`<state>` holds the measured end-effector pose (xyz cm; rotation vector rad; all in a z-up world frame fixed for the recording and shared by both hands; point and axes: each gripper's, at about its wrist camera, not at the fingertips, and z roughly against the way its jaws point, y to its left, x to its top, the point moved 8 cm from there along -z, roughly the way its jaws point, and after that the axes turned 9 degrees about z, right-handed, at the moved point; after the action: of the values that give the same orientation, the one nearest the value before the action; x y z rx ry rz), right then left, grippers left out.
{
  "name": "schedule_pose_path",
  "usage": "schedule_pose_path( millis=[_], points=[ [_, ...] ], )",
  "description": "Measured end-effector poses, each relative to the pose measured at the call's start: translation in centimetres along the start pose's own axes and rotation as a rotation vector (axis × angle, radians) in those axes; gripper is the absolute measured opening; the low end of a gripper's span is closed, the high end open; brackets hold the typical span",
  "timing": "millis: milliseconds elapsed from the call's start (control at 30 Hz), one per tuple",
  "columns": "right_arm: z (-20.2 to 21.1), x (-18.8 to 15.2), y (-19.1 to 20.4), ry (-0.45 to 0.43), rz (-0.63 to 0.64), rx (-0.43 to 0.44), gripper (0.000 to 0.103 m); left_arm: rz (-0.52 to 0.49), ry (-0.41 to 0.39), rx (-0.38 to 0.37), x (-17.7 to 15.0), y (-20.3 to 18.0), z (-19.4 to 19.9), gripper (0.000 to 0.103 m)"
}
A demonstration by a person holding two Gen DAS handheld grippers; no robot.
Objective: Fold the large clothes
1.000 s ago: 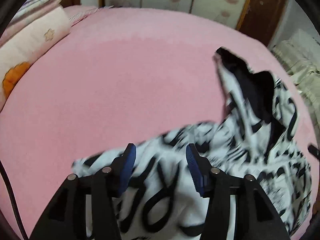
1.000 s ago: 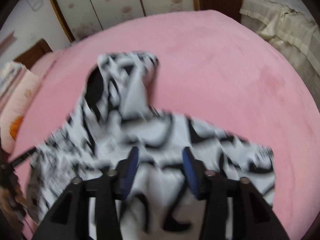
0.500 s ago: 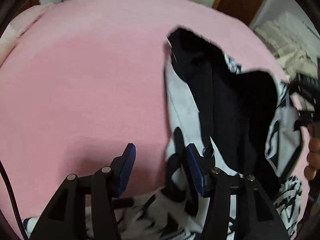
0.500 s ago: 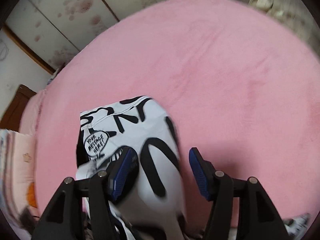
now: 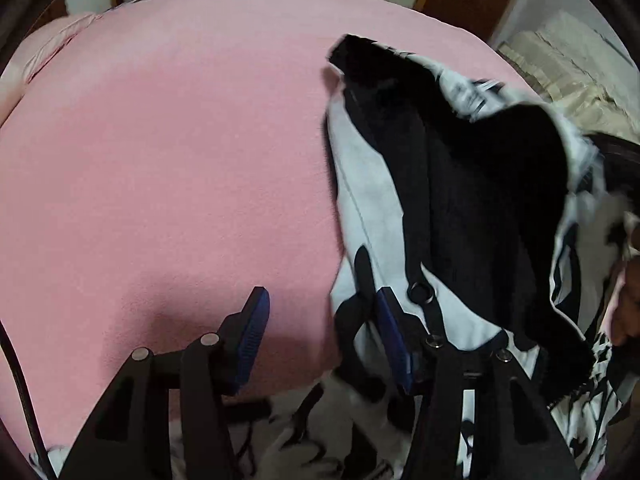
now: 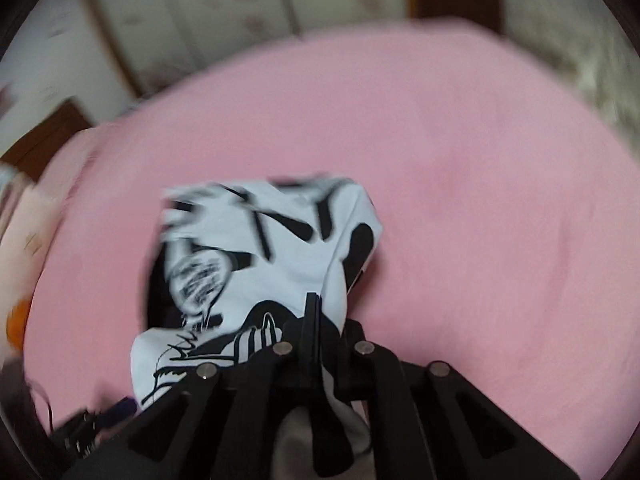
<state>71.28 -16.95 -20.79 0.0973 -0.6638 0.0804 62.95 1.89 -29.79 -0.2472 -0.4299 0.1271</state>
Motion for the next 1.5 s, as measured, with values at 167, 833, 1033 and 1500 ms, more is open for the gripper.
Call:
schedule_pose_path(
  millis=[167, 833, 1033, 1500],
  points=[
    [10.8, 0.3, 6.9, -0.225, 0.375, 0.049, 0.002, 0.086, -0.008, -0.037, -1.0, 2.5, 3.7, 0.054],
    [27.0, -29.3, 13.6, -0.055, 0.846, -0.057, 0.032, 0.110, 0.143, -0.082, -21.3, 13.6, 17.2, 0.053],
    [28.2, -29.7, 11.1, 0.019, 0.328, 0.148, 0.054, 0.121, 0.121, -0.124, -23.6, 14.7, 21.1, 0.053],
    [21.2, -26.8, 9.9, 0.116, -0.224, 0.342, 0.055, 0.132, 0.180, -0.124, -18.9, 7.1, 14.4, 0.053]
  ],
)
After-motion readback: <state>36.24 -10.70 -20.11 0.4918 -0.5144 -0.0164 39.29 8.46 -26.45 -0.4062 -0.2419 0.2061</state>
